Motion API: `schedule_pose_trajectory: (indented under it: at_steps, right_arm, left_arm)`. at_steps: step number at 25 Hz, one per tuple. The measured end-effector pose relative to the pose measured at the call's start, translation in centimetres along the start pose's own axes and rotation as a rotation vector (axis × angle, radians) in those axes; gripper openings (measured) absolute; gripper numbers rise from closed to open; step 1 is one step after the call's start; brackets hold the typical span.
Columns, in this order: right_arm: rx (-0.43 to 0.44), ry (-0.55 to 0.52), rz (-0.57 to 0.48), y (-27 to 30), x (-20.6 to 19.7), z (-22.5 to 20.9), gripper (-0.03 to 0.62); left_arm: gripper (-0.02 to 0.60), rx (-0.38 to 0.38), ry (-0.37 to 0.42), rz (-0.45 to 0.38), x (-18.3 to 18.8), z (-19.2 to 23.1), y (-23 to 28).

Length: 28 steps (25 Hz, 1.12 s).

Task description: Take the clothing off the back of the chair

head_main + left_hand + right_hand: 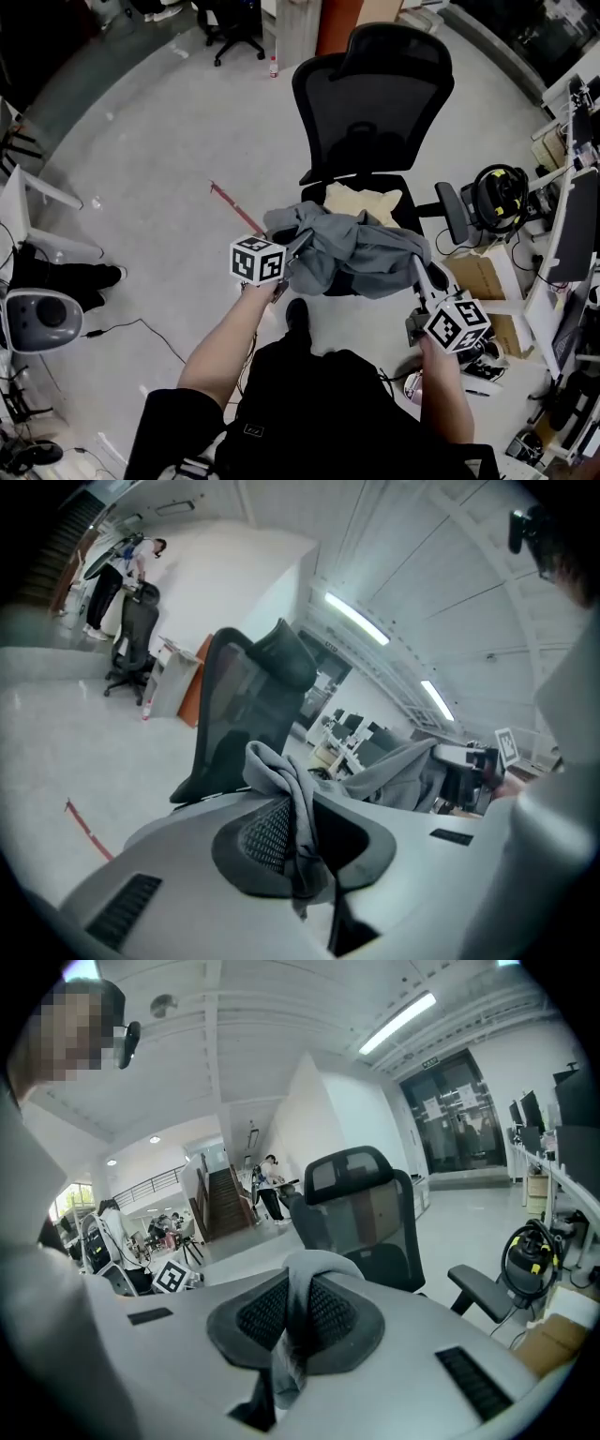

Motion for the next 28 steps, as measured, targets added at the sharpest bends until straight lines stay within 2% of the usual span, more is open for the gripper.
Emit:
schedule_pose_trajectory:
  at_steps: [4,7,13,16,19,23,28]
  right_arm:
    - [-0.008,-0.008,-0.072,-4.9,0.6,0.3,0.034]
    - [0.004,-0.017,-0.132,-9.6,0.6,1.5,0.034]
    - [0.016,-0.042,-0.229,-21.5,-1.3,3.8,0.034]
    - [-0.007,-0.045,-0.260,-26.8,-2.6,4.3,0.034]
    - [-0.028,-0.038,-0.278,-30.8,-3.6,4.3,0.034]
    - [-0.061,-0.040,-0.311,-34.6,-3.8,4.3,0.034]
    - [-0.101,-0.062,-0.366,-37.5,-2.9,4.7,0.034]
  left_arm:
    - [0.041,-0.085,0.033,-0.140,1.5,-6.5,-3.2]
    - [0.041,-0.116,0.103,-0.219,1.5,-12.3,-6.0]
    - [0.041,-0.117,0.295,-0.341,-2.9,-24.8,-11.4]
    - [0.041,-0.117,0.386,-0.372,-5.7,-30.0,-13.3]
    - [0.041,-0.124,0.416,-0.383,-7.9,-33.7,-14.6]
    - [0.041,-0.137,0.443,-0.380,-9.9,-37.3,-15.7]
    - [0.041,-0.135,0.519,-0.380,-10.4,-40.5,-17.1]
Point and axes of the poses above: the fingertips, and each gripper's own axes: y forward along the fingers, z to its left, x out of its top, the point moved 2 cm from there along -y, backward along the fingers, and after that the axes turned 14 degrees about -y, right-handed, at the moved point
